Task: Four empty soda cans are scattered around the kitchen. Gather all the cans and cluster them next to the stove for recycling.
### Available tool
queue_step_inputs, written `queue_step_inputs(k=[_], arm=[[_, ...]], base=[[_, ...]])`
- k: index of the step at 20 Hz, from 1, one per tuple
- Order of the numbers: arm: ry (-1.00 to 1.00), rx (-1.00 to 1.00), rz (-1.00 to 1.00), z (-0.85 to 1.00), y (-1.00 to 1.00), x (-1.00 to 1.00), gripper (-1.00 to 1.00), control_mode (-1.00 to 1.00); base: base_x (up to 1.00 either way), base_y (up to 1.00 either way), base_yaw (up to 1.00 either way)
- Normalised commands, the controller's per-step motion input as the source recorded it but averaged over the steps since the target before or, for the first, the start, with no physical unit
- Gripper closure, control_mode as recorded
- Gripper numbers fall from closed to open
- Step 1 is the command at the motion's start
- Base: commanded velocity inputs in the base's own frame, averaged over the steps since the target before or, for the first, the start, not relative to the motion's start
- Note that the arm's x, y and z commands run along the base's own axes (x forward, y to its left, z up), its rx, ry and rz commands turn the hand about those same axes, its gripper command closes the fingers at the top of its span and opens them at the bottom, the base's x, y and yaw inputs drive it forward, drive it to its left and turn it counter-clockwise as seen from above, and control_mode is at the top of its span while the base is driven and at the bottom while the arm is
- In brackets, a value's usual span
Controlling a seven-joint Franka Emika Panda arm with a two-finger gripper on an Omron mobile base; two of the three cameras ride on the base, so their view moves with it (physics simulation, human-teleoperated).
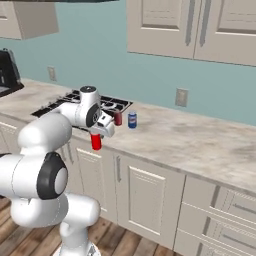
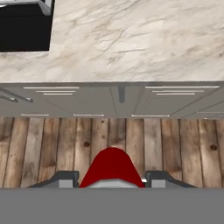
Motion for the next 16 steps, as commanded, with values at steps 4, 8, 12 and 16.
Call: queue_step_inputs(k=[4,8,12,16], arm=[[0.0,0.0,0.0,0.0,0.0,0.0,1.0,1.0],[0.0,0.0,0.0,0.0,0.0,0.0,1.0,1.0],[0.0,0.0,0.0,0.0,0.0,0.0,1.0,1.0],[0.0,0.0,0.0,0.0,0.0,0.0,1.0,1.0]], base=[[0.37,0.03,-0.01],[0.45,0.06,0.0],[0.52,0.07,0.0],[0.46,0.07,0.0]])
